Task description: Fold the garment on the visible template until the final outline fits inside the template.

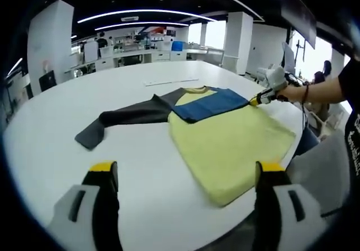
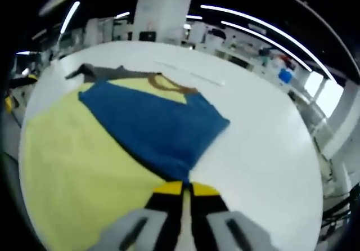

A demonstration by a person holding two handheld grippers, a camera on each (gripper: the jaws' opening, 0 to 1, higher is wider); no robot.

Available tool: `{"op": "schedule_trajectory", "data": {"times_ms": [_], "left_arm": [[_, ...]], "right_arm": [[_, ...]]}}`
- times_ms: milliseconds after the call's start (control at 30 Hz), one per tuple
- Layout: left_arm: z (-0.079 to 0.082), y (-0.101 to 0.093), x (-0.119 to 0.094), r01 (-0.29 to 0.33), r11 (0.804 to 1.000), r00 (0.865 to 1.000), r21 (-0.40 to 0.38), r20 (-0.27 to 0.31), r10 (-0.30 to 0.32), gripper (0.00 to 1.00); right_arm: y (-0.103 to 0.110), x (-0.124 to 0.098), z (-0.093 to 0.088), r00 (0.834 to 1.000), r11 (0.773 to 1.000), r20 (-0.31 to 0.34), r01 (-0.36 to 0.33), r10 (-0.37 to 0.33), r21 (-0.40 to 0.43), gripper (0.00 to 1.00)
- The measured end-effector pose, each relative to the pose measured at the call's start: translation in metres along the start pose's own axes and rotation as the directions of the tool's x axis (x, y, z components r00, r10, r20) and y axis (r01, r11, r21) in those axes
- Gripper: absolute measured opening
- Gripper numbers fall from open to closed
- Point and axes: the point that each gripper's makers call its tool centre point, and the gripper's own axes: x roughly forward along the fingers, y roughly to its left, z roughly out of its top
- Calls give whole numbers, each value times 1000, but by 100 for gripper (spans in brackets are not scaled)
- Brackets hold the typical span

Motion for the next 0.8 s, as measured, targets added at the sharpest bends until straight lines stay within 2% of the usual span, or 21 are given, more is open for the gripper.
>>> {"op": "schedule_trajectory", "data": {"times_ms": [167, 367, 467, 500, 533, 600, 633, 700, 800], "left_arm": [[0, 5, 0, -8, 1000, 1000, 2, -7, 8, 99], [-1, 10, 0, -13, 1000, 1000, 1, -19, 13, 99], [-3, 15, -1, -22, 1000, 999, 1, -27, 22, 99], [-3, 17, -2, -26, 1000, 999, 0, -27, 26, 99], [-3, 19, -2, -29, 1000, 999, -1, -28, 29, 99], [-3, 21, -3, -34, 999, 999, -5, -29, 34, 99], [-2, 23, -4, -38, 999, 999, -6, -30, 38, 99], [-1, 25, -5, -45, 999, 999, -7, -31, 45, 99], [0, 31, -6, -55, 998, 998, -9, -37, 55, 99]], "right_arm": [[-3, 2, 2, 1000, 1000, -6, -12, 12, -26, 0], [-13, 4, 0, 999, 999, 3, -48, 48, 1, 0], [-14, 3, 0, 998, 996, 9, -70, 69, 52, 1], [-13, 2, 1, 996, 991, 9, -85, 85, 99, 2], [-15, 2, 2, 996, 992, 8, -89, 88, 93, 4], [-12, -5, 6, 995, 985, 18, -95, 93, 145, 18], [-12, -5, 8, 994, 980, 37, -108, 103, 165, 27], [-13, -8, 12, 990, 967, 74, -135, 122, 216, 38], [-3, -23, 29, 976, 956, 116, -207, 186, 208, 53]]}}
